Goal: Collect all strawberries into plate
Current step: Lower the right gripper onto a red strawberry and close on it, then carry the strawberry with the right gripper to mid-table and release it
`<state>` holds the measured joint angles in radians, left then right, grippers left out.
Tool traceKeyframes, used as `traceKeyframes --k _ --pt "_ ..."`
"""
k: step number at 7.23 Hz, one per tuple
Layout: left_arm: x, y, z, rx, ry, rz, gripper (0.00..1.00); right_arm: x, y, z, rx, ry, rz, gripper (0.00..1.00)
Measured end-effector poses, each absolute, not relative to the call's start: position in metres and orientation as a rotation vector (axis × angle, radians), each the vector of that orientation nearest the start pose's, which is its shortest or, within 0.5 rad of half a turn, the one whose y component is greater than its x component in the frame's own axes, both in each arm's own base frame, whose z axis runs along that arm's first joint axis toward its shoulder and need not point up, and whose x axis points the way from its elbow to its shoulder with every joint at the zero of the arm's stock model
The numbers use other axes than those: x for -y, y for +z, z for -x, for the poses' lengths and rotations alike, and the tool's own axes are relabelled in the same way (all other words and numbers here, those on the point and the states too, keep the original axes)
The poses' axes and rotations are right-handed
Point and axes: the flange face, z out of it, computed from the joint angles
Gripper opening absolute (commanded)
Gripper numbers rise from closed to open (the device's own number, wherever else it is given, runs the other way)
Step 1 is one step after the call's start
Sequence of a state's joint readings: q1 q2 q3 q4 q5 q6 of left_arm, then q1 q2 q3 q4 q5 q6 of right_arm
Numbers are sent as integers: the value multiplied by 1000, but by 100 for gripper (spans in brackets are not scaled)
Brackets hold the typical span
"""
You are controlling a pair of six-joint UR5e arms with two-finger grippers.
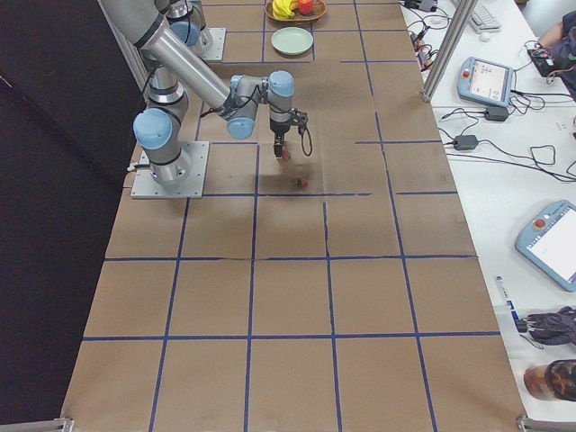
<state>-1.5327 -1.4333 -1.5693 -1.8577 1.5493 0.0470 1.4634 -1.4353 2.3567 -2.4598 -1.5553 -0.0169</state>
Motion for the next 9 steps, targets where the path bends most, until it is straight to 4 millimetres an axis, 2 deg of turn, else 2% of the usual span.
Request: traceKeyframes --k 3,5,6,9 --pt "419 525 120 -3162 233 -11 100 403 169 -92 -3119 47 -142 34" --pt "419 524 120 -3161 236 -12 100 404 170 -92 -3118 45 -141 10" --pt "420 523 120 -3160 240 -9 100 405 170 -92 -3118 43 -142 4" --pt "422 521 119 -3160 247 -7 100 418 184 -90 -3118 33 -144 3"
